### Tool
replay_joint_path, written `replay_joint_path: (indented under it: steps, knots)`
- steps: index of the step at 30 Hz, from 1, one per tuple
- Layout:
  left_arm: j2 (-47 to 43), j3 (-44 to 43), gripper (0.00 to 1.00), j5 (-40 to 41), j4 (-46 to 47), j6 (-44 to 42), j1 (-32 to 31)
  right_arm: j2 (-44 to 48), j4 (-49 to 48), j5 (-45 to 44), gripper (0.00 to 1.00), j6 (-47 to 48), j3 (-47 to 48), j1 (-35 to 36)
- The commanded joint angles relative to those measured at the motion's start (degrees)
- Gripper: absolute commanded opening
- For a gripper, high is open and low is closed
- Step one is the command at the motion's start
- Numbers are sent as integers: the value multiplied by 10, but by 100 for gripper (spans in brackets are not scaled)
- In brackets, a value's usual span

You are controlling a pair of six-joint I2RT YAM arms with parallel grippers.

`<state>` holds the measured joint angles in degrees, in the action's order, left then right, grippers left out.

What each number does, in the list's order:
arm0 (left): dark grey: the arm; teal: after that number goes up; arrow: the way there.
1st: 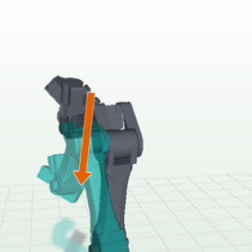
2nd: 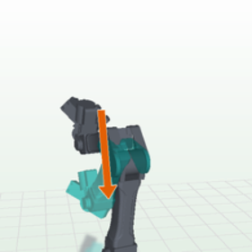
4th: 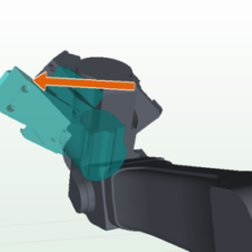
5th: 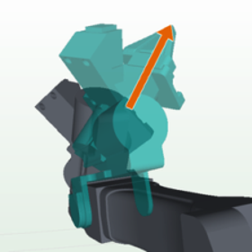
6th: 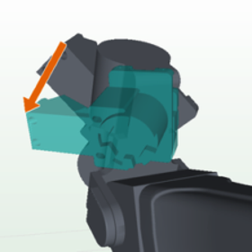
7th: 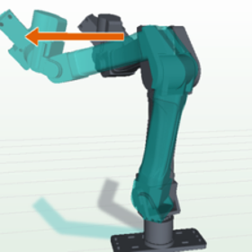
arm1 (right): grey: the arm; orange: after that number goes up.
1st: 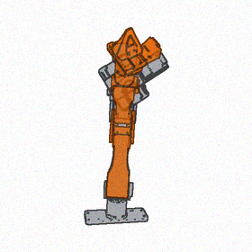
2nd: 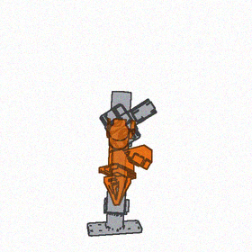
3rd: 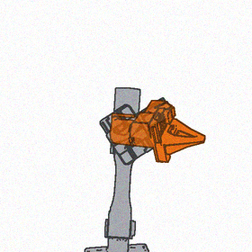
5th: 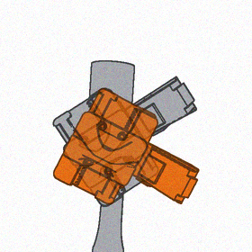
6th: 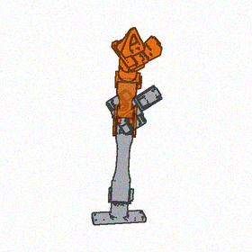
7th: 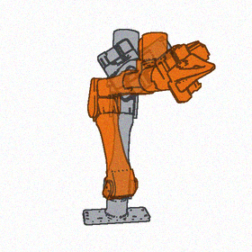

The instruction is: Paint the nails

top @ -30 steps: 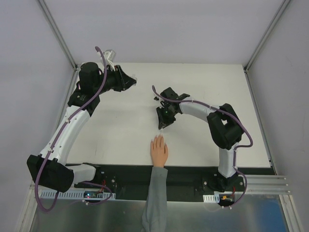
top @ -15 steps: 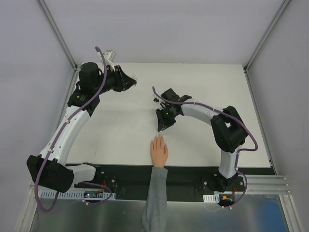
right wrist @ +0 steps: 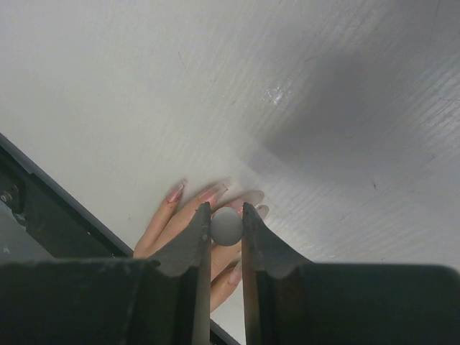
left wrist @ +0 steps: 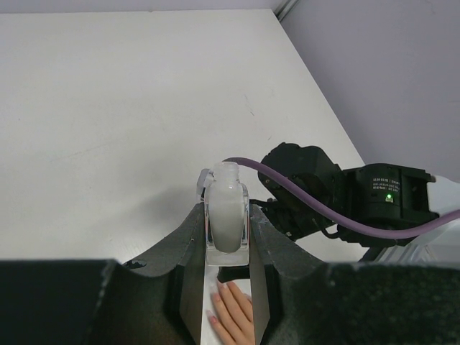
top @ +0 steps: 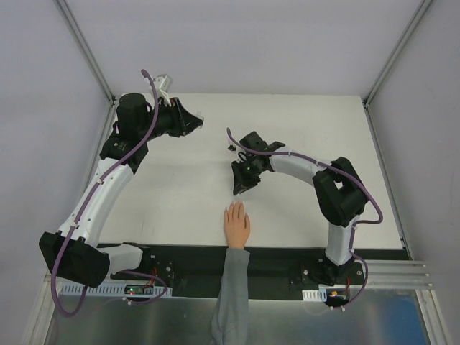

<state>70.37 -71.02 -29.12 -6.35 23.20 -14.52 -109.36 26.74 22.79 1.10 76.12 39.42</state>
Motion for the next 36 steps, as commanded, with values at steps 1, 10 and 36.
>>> replay_joint_path:
  steps: [1,10,36]
  knots:
    - [-23,-14,0,-7,20,-4,7,-6,-6,3,0,-8,1,-7]
    - [-18,-17,0,-8,20,-3,7,-15,-10,6,0,-9,-3,-7]
    - [-19,-17,0,-7,20,-3,7,-29,-3,-13,0,-8,6,-10]
